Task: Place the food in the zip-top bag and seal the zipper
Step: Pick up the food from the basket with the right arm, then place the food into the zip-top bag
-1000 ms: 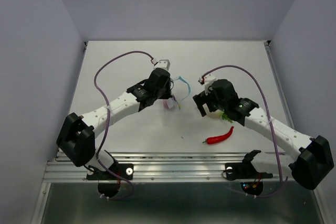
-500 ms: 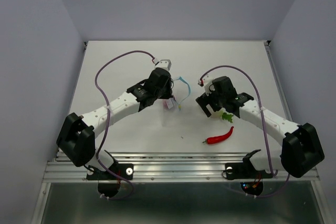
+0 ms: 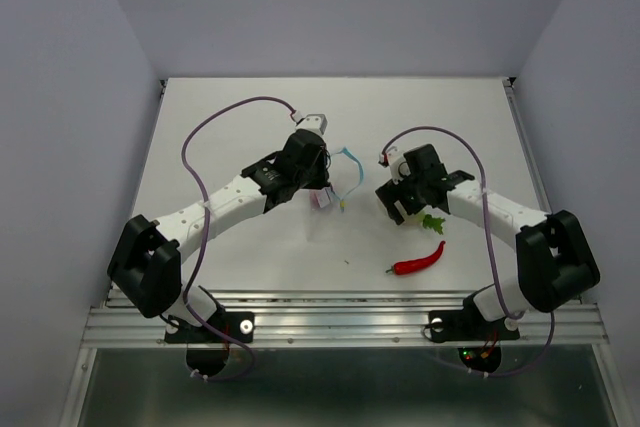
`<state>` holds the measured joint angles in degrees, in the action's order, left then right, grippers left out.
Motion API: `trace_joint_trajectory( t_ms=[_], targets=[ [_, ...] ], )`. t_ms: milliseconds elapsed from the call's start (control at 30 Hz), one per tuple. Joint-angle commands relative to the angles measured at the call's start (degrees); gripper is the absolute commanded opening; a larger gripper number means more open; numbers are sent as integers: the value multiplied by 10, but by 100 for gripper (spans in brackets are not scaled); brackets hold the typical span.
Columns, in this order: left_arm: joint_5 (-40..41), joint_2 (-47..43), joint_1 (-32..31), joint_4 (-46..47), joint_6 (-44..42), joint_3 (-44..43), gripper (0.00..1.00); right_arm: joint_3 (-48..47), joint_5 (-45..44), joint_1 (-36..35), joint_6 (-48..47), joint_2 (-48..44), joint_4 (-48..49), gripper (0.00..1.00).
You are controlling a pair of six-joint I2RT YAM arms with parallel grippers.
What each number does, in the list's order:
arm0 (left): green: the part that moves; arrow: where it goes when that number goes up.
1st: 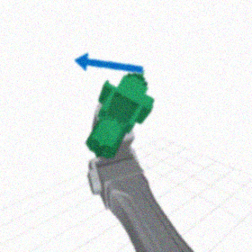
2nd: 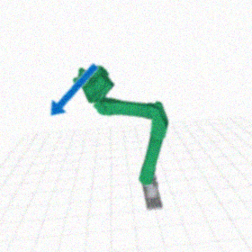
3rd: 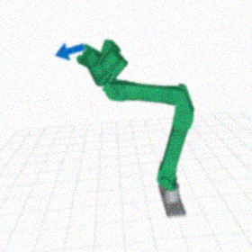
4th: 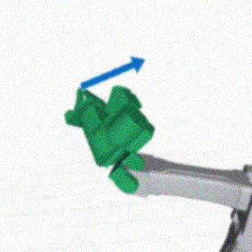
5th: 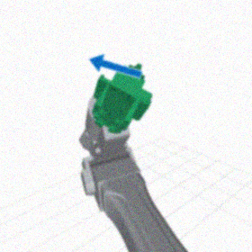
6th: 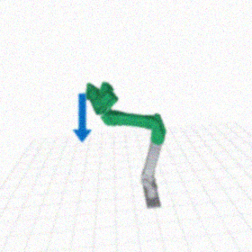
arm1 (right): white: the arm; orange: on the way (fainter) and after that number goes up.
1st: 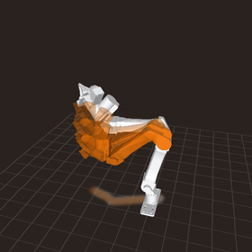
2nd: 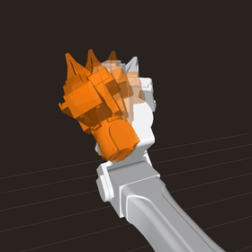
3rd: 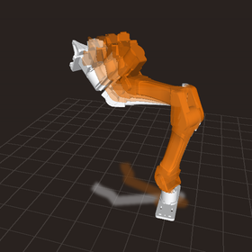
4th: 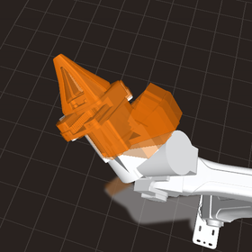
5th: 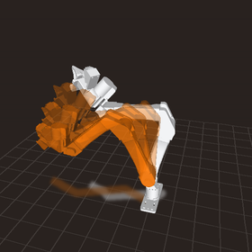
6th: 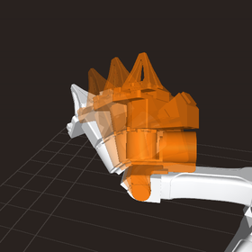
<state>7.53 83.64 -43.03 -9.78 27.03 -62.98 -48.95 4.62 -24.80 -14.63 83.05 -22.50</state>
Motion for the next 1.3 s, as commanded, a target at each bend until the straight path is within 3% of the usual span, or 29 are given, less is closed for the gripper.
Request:
trace_joint_trajectory(
  t_ms=[0, 67, 300, 467, 533, 700, 933, 1133, 1200, 1267],
  targets=[
    [-4, -19, 1, 19, -9, 3, 0, -27, 31, 5, 12, 14, 2, 84],
    [-5, -18, 1, 18, -11, 1, 0, -31, 26, 5, 18, 26, -6, 77],
    [-3, -16, 1, 15, -13, 0, 0, -37, 28, 5, 29, 47, -12, 74],
    [-3, -16, 1, 14, -9, -2, 0, -47, 28, 5, 41, 48, -14, 43],
    [-2, -17, 1, 14, -8, -1, 0, -48, 28, 5, 50, 36, -14, 40],
    [-2, -16, 1, 14, -1, -2, 0, -73, 24, 5, 129, -25, -7, 36],
    [-1, -12, 1, 9, 14, -16, 0, -108, 26, 5, 392, -89, 72, 33],
    [-1, 7, 1, 1, 27, -26, 0, -156, -98, -34, 514, -42, 155, 36],
    [0, 14, 1, -2, 31, -31, 0, -156, -112, -50, 552, -21, 246, 35],
    [-2, 15, 1, -3, 32, -35, 0, -157, -138, -64, 559, -1, 279, 34]
  ],
)
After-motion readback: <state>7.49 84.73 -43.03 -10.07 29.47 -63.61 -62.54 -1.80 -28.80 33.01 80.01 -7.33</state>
